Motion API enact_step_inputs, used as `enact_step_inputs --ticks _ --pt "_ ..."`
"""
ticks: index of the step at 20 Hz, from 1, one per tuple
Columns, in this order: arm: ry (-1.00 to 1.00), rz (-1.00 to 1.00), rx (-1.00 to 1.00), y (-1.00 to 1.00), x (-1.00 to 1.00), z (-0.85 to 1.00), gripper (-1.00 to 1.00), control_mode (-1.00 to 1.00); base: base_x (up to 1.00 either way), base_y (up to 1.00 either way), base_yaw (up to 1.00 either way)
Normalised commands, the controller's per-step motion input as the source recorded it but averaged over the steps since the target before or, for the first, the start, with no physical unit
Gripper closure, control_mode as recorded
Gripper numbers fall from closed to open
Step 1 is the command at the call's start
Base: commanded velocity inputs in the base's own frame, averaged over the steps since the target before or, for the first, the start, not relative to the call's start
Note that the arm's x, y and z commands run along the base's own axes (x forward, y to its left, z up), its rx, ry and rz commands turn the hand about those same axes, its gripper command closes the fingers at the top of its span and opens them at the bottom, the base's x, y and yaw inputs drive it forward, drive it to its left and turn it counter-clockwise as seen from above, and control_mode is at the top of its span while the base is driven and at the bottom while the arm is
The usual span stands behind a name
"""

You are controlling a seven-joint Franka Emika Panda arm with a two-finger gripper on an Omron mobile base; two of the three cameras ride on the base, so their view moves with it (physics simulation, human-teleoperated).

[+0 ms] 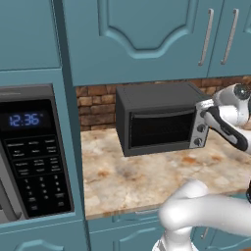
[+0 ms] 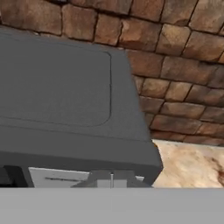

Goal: Pull the toaster oven rack outwards. Pick up the baguette from the plate and place it on the toaster oven rack. Close the toaster oven door fully and set the temperature to the lowest setting.

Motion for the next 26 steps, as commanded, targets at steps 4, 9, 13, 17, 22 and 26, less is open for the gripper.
enact_step_inputs --ticks 4,9,13,17,22,26 --pt "0.11 -0.03 0.17 -0.28 -0.30 0.05 1.00 -1.00 0.00 0.00 0.00" --pt "0.26 0.00 0.32 -0.84 -0.55 0.56 1.00 -1.00 0.00 0.00 0.00" --pt "0.26 0.00 0.33 -0.99 -0.69 0.74 1.00 -1.00 0.00 0.00 0.00" --pt "0.30 0.00 0.35 -0.94 -0.66 0.61 1.00 -1.00 0.00 0.00 0.00" --pt "0.13 0.00 0.32 -0.47 -0.44 0.04 1.00 -1.00 0.00 0.00 0.00" --pt "-0.23 0.00 0.38 -0.12 -0.25 -0.64 1.00 -1.00 0.00 0.00 0.00"
